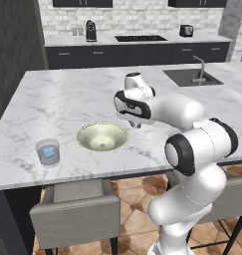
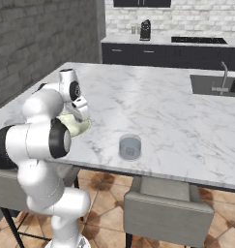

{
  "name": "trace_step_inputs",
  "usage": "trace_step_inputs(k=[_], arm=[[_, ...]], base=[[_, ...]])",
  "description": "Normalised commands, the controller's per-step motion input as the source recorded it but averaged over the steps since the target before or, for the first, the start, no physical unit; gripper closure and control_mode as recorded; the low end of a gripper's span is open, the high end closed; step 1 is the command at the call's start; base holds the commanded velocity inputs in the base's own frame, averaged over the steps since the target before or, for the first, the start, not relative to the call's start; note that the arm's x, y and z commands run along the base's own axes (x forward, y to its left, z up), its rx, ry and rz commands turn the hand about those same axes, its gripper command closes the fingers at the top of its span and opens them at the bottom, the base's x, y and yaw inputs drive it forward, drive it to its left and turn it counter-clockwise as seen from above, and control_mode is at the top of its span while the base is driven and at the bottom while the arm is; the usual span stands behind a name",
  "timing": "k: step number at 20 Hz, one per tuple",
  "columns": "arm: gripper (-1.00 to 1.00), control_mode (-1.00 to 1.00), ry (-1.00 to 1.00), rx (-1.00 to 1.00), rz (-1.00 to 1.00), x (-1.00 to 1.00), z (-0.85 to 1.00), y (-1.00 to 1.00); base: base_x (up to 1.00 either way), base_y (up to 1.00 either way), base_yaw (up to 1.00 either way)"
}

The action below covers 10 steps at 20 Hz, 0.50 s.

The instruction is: There are four ice cubes in the ice bowl. Place two ice cubes in each glass of water.

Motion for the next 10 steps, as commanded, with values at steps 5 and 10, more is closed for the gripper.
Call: trace_step_inputs(k=[5,10], arm=[[1.0,-1.0,0.13,0.0,0.08,-0.69,0.58,-1.0],[1.0,-1.0,0.09,0.01,0.15,-0.32,0.33,-1.0]], base=[[0.0,0.0,0.0],[0.0,0.0,0.0]])
